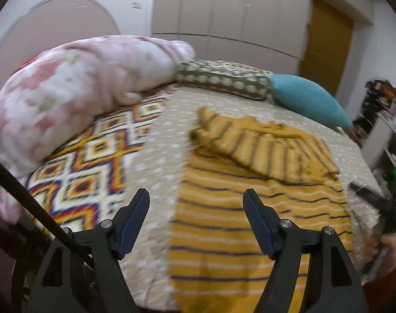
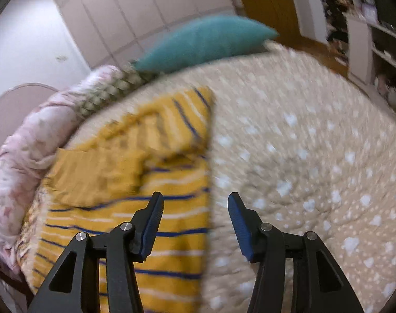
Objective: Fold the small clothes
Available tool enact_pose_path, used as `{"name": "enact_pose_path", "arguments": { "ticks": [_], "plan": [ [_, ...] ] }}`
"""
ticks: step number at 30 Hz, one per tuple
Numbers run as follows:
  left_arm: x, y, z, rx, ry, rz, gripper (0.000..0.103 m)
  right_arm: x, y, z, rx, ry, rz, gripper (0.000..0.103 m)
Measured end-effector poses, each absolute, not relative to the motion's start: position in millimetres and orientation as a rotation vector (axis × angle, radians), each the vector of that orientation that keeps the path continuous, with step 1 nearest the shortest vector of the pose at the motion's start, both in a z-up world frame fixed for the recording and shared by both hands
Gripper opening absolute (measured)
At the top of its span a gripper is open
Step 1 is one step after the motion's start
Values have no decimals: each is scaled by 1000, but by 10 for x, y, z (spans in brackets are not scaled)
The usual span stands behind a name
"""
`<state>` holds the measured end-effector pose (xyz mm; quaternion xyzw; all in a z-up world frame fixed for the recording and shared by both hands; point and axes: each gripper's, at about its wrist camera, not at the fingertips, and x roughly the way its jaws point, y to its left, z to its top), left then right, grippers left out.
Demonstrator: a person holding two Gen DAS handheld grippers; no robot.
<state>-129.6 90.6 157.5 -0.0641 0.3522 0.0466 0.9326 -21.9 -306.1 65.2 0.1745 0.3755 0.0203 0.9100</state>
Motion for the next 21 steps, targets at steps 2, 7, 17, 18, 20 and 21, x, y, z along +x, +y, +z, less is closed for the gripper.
{"name": "enact_pose_path", "arguments": {
  "ticks": [2,7,17,18,20,21],
  "plan": [
    [-1386,993,1526,-132,731,121,73,-220,-2871,872,299,747,82,56],
    [-1535,1161,1419,-179,750,123,73,156,-2458,973,164,789,129,56],
    [-1449,1178,1191,-198,796,119,73,806,-2436,420,226,966,91,39],
    [-1432,1174,1176,-196,797,121,73,788,-2426,429,224,959,100,20],
    [-1390,1174,1140,-196,804,124,73,751,-2405,477,226,954,128,6],
    [-1370,1177,1128,-198,807,123,73,727,-2398,520,218,942,135,5]
  ]
}}
